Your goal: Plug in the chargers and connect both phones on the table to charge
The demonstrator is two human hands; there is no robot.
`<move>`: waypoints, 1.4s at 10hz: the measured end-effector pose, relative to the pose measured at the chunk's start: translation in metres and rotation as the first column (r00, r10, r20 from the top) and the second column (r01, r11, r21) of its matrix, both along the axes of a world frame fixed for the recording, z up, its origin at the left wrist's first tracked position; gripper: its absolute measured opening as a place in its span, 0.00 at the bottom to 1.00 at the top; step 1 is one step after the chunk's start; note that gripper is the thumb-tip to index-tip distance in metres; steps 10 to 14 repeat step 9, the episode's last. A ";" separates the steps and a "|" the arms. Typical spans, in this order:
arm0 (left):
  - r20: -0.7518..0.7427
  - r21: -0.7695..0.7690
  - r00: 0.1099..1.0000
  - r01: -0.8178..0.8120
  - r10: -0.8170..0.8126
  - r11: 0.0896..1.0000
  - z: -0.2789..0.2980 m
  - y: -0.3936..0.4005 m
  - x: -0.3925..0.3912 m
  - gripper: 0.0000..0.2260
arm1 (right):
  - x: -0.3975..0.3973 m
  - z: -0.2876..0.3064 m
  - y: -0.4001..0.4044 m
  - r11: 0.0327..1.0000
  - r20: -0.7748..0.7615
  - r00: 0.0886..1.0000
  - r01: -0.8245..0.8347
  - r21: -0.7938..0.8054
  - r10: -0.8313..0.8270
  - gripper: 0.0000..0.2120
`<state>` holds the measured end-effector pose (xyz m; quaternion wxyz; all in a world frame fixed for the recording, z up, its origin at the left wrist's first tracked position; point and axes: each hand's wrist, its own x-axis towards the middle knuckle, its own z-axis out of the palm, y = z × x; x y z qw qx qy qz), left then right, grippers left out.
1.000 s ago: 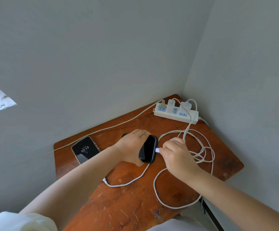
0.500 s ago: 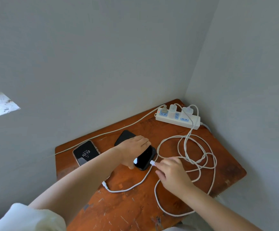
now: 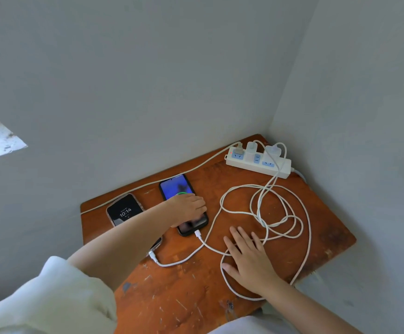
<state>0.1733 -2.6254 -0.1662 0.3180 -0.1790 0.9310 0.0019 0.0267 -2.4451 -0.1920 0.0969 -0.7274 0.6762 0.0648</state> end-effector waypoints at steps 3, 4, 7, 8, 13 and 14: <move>-0.458 0.448 0.619 -0.459 0.638 0.767 -0.002 0.069 0.033 0.32 | 0.002 -0.003 0.007 0.998 0.041 0.997 0.066 0.000 -0.066 0.33; -0.536 0.387 0.489 -0.582 0.688 0.715 -0.022 0.121 0.046 0.25 | 0.003 -0.010 0.005 0.998 0.108 0.992 0.061 -0.006 -0.060 0.25; -0.465 0.187 0.553 -0.702 0.692 0.687 -0.058 0.155 0.052 0.28 | 0.002 -0.029 0.007 0.996 0.135 0.989 0.068 -0.048 -0.061 0.25; -0.497 0.186 0.537 -0.701 0.681 0.689 -0.061 0.154 0.053 0.28 | 0.002 -0.027 0.006 0.996 0.159 0.985 0.082 -0.043 -0.074 0.25; -0.486 0.212 0.545 -0.685 0.683 0.697 -0.060 0.156 0.052 0.27 | 0.006 -0.010 0.003 0.976 0.333 0.926 0.210 -0.066 -0.177 0.23; -0.486 0.212 0.545 -0.685 0.683 0.697 -0.060 0.156 0.052 0.27 | 0.006 -0.010 0.003 0.976 0.333 0.926 0.210 -0.066 -0.177 0.23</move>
